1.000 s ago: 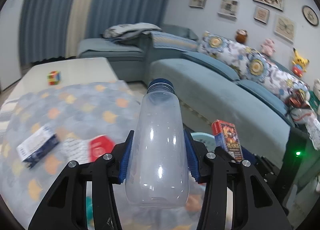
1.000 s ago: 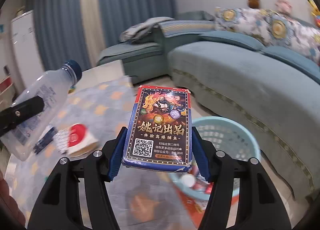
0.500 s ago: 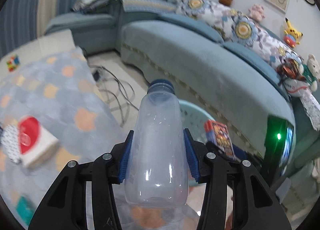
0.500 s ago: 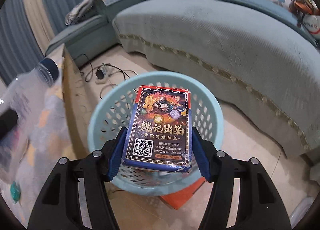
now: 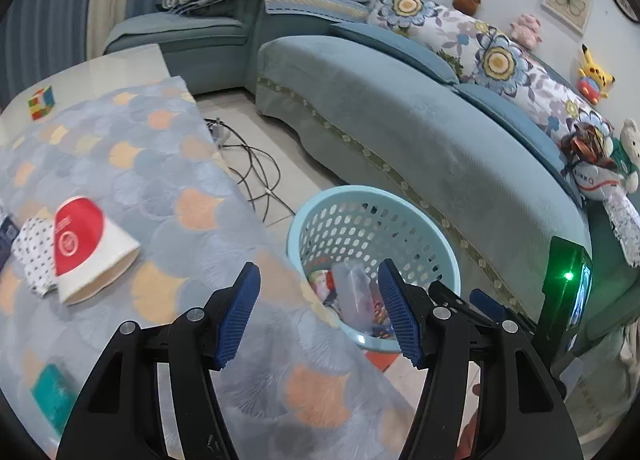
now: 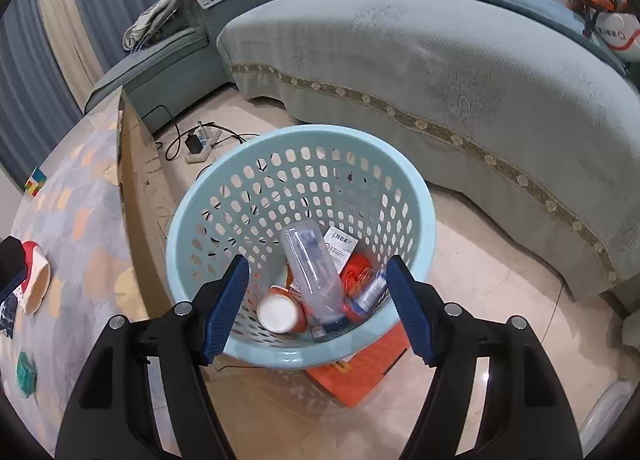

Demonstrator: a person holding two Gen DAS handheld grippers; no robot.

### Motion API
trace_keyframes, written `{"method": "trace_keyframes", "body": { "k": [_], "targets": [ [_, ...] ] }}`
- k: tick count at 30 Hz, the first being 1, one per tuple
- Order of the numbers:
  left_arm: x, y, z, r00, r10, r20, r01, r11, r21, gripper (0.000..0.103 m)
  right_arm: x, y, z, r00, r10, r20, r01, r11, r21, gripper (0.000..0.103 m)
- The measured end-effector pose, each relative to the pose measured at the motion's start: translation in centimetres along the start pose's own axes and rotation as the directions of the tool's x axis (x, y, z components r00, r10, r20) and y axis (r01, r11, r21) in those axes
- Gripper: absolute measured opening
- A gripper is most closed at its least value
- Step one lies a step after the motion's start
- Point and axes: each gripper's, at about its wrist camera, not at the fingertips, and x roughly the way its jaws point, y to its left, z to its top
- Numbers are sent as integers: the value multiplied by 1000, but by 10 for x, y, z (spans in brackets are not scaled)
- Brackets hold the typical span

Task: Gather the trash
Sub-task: 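Move both tools back to the table toward the teal cup and paper cup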

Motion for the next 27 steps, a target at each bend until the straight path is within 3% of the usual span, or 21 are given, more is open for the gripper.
{"method": "trace_keyframes", "body": {
  "k": [6, 14, 22, 27],
  "targets": [
    [-41, 16, -1, 998, 22, 56, -20, 999, -36, 60, -27, 18, 4, 998, 37, 43, -36, 999, -35, 67],
    [-117, 76, -18, 986, 105, 133, -92, 991, -94, 60, -58, 77, -4, 989, 121, 90, -106, 982, -157, 67],
    [-148, 141, -52, 979, 168, 116, -152, 979, -138, 60, -59, 146, -26, 972, 225, 66, -194, 931, -309, 67],
    [-134, 170, -70, 988, 141, 58, -131, 979, -153, 60, -56, 184, -46, 952, 302, 46, -258, 876, -408, 67]
  ]
}}
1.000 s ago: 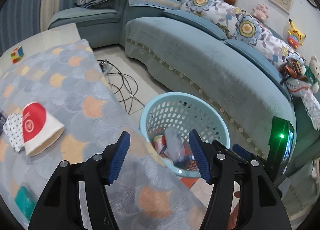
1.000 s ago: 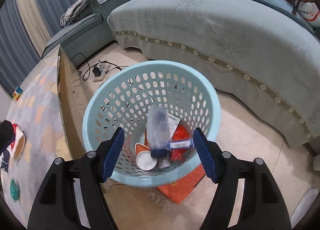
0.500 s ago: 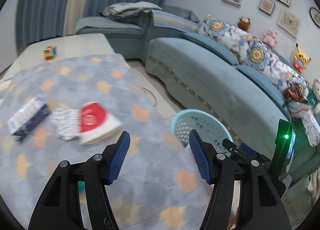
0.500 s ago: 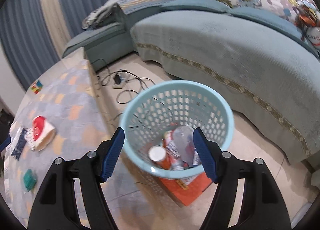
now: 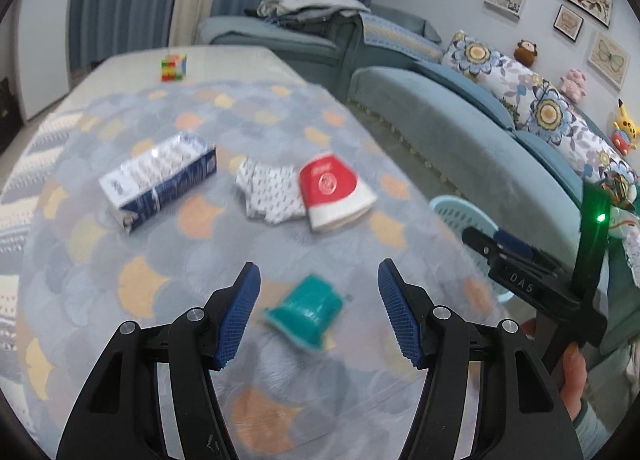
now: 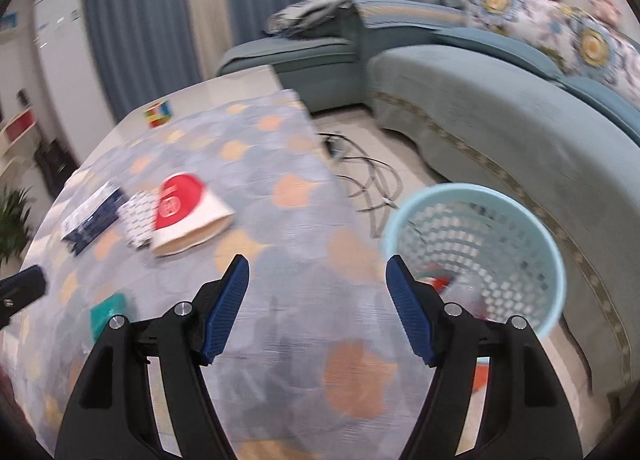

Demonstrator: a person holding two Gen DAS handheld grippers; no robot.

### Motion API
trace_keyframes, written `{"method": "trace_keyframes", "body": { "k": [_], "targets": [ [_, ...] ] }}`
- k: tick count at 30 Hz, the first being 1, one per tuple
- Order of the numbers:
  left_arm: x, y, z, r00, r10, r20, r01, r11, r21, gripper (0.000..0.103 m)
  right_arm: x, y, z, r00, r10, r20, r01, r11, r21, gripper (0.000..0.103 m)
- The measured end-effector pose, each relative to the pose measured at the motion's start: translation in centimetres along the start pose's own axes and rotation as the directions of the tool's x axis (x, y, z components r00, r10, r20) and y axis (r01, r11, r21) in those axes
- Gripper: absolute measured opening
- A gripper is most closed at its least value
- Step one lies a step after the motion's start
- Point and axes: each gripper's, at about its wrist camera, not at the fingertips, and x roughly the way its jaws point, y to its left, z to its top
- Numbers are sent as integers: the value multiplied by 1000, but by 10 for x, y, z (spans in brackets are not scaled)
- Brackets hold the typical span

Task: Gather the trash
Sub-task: 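Move both tools back to the table toward the teal cup and paper cup, then grasp the teal cup with the left tool while the right tool grasps the red-white paper cup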

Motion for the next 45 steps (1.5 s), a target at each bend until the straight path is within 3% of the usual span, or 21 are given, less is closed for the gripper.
{"method": "trace_keyframes", "body": {
  "k": [3, 6, 12, 19, 21, 24, 29, 37, 42, 45],
  "targets": [
    [18, 8, -10, 999, 2, -46, -2, 1000, 1, 60, 6, 17, -6, 999, 52, -5, -52, 998, -44, 67],
    [37, 11, -20, 996, 16, -92, -15, 1000, 12, 60, 11, 26, -7, 999, 49, -11, -50, 995, -83, 60],
    [59, 8, -26, 991, 16, -132, -12, 999, 31, 59, 16, 28, -7, 996, 82, -33, -85, 992, -98, 60],
    [65, 2, -26, 993, 17, -118, -14, 999, 30, 58, 22, 42, -9, 994, 84, -67, -94, 982, -162, 60],
    [65, 3, -25, 993, 18, -114, -17, 1000, 18, 48, 28, 44, -7, 989, 113, -96, -127, 980, -156, 60],
    [64, 4, -25, 995, 11, -103, -11, 1000, 3, 40, 41, 44, 4, 975, 173, -136, -187, 977, -101, 60],
    [53, 10, -24, 998, 26, -49, -28, 999, -31, 39, 67, 54, 31, 972, 185, -147, -198, 977, -80, 61],
    [47, 19, -24, 1000, 13, -20, -14, 997, -70, 39, 113, 73, 57, 975, 148, -164, -167, 979, -113, 78],
    [48, 20, -24, 1000, 11, -17, -12, 998, -68, 39, 134, 74, 61, 957, 182, -226, -205, 975, -83, 92],
    [47, 21, -24, 1000, 2, -19, -4, 997, -77, 39, 141, 79, 62, 949, 196, -249, -222, 972, -83, 92]
  ]
}}
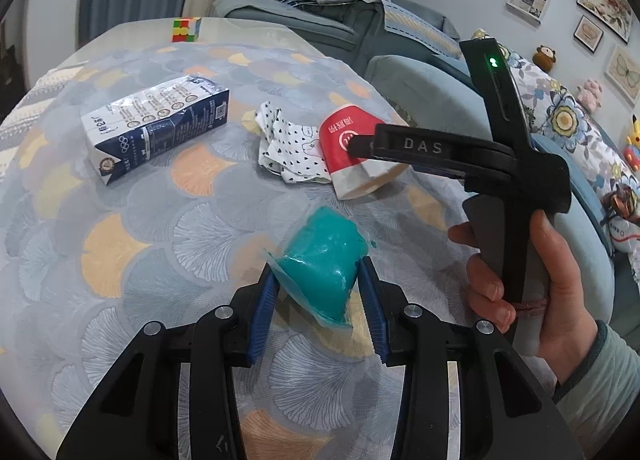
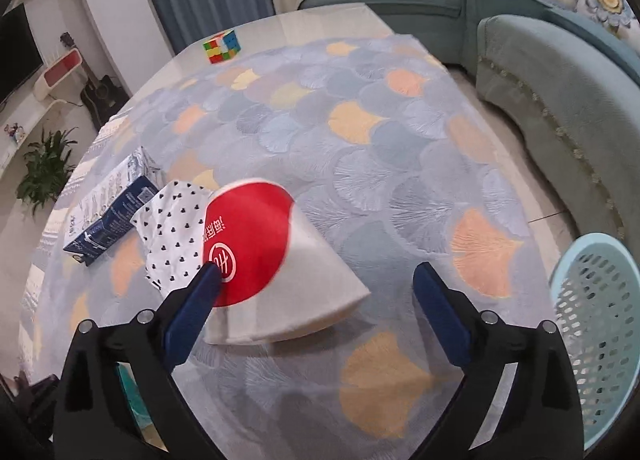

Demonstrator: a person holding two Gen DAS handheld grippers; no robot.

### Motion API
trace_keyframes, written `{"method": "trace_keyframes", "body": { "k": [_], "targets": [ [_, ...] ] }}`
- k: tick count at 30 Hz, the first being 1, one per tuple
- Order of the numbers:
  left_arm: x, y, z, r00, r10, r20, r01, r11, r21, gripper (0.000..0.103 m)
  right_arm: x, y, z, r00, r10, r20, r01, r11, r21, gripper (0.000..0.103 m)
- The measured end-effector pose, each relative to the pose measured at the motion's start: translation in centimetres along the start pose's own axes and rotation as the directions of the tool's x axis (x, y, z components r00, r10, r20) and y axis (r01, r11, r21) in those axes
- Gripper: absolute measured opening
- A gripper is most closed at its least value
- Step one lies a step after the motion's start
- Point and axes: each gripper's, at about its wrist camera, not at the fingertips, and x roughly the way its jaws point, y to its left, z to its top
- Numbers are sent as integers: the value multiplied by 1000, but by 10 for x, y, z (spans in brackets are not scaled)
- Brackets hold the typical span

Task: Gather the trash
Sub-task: 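Grasp the teal cup with the left tool while the right tool grasps the red-white paper cup, then carry both cups over the basket and open both tools to drop them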

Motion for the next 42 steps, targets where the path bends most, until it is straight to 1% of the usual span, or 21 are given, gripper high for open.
{"method": "trace_keyframes", "body": {
  "k": [2, 3, 4, 5, 7, 9, 10, 14, 15, 17, 19, 23, 27, 31, 35, 39, 42],
  "targets": [
    [0, 0, 0, 1000, -2, -2, 2, 1000, 2, 39, 2, 6, 1, 1000, 0, 1, 0, 1000, -17, 86],
    [0, 0, 0, 1000, -3, -3, 3, 1000, 4, 39, 2, 8, 1, 1000, 5, 2, -5, 1000, -23, 76],
    [1, 0, 0, 1000, -1, -3, 1, 1000, 7, 39, 3, 12, 1, 1000, 14, 1, -14, 999, -33, 63],
    [1, -1, 0, 1000, 0, -3, 0, 1000, 11, 39, 4, 14, 1, 1000, 18, 0, -18, 999, -42, 59],
    [0, -2, 0, 1000, 1, -1, -1, 1000, 15, 39, 1, 18, -1, 1000, 16, 18, -15, 998, -60, 34],
    [0, -1, 0, 1000, 2, 0, -2, 1000, 13, 39, -1, 19, -2, 999, 20, 27, -18, 998, -66, 26],
    [0, -1, -1, 1000, 2, 0, -2, 1000, 13, 39, -3, 19, -3, 999, 12, 38, -9, 998, -66, 24],
    [-1, 0, 0, 1000, 3, 6, -3, 1000, 5, 39, -16, 18, -6, 996, 3, 90, 3, 998, -64, 23],
    [-2, 0, 0, 1000, 3, 9, -3, 1000, 1, 39, -23, 17, -8, 993, -17, 120, 23, 998, -54, 23],
    [-6, -3, 0, 1000, 24, 18, -24, 1000, 9, 39, -37, 11, -13, 987, -31, 160, 35, 999, -25, 23],
    [-11, -8, 2, 999, 46, 28, -47, 998, 30, 39, -52, 4, -20, 983, -45, 178, 47, 999, -5, 23],
    [-26, -28, 13, 998, 21, 59, -25, 998, 58, 39, -83, -12, -28, 976, -70, 205, 74, 997, -13, 23],
    [-38, -52, 29, 997, -14, 77, 7, 996, 93, 39, -122, -43, -30, 966, -119, 232, 124, 992, -9, 23],
    [-41, -95, 51, 995, -22, 93, 7, 986, 167, 39, -151, -79, -36, 955, -168, 245, 164, 986, 36, 23],
    [-35, -149, 70, 993, -62, 102, 34, 967, 252, 39, -173, -118, -43, 946, -225, 234, 204, 973, 110, 23],
    [-13, -190, 78, 994, -88, 72, 63, 954, 294, 39, -188, -157, -54, 931, -304, 201, 268, 945, 187, 23],
    [15, -214, 74, 995, -96, 17, 86, 944, 317, 39, -193, -181, -62, 926, -338, 166, 295, 926, 237, 24]
  ]
}}
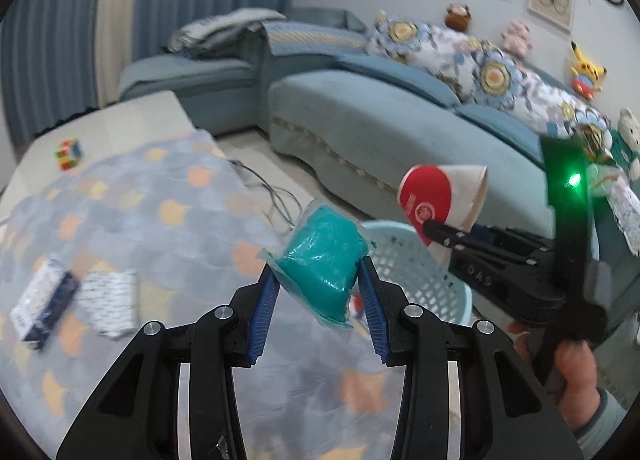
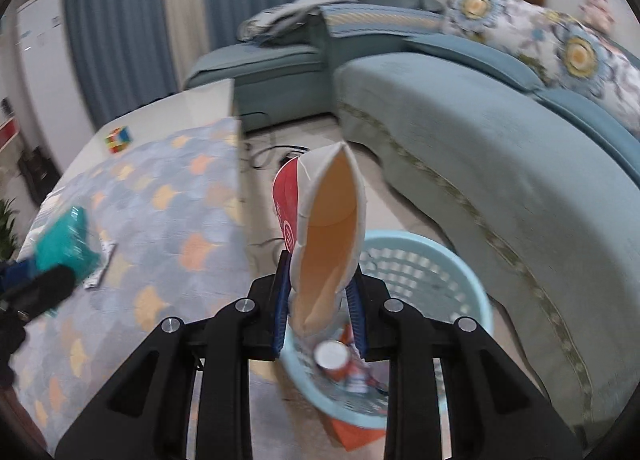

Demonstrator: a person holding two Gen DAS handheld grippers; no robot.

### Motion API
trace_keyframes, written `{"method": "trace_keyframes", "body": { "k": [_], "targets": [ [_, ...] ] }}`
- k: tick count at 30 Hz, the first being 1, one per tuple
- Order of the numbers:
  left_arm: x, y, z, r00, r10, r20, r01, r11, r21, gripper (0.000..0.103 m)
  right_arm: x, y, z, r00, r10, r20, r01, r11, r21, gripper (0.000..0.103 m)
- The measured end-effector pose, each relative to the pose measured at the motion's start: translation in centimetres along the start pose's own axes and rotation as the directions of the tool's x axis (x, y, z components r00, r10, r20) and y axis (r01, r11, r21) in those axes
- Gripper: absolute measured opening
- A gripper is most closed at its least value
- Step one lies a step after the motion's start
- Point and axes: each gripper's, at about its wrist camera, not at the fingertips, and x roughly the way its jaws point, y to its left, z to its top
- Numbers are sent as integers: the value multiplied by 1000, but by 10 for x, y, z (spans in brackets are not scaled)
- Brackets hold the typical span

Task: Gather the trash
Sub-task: 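Carry both cups over the basket and open both tools to drop them, then move both tools back to the table toward the milk carton and dotted paper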

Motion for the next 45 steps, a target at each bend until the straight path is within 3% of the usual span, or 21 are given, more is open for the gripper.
{"method": "trace_keyframes", "body": {
  "k": [3, 8, 14, 15, 18, 19, 33, 45],
  "targets": [
    [30, -14, -5, 998, -9, -59, 10, 1000, 12, 39, 11, -22, -7, 998, -41, -54, 43, 998, 40, 24],
    [69, -24, -16, 988, -81, -128, 74, 995, -60, 40, 37, -50, -29, 985, -97, -144, 110, 990, 83, 25],
    [92, -25, -29, 972, -173, -162, 146, 976, -163, 51, 50, -58, -44, 980, -78, -183, 99, 989, 108, 26],
    [92, -24, -31, 973, -169, -160, 143, 976, -163, 54, 51, -60, -46, 981, -77, -180, 99, 988, 116, 28],
    [90, -21, -34, 975, -159, -156, 134, 977, -164, 57, 46, -66, -49, 984, -73, -160, 100, 982, 162, 52],
    [89, -18, -35, 975, -162, -155, 135, 976, -172, 57, 45, -68, -48, 985, -73, -154, 99, 981, 169, 53],
    [61, 11, -37, 977, -191, -92, 163, 954, -254, 57, 25, -34, -51, 992, -55, -113, 66, 993, 96, 53],
    [9, 49, -27, 986, -165, 33, 167, 938, -304, 57, -3, 37, -32, 1000, 15, -20, -15, 1000, -17, 53]
  ]
}}
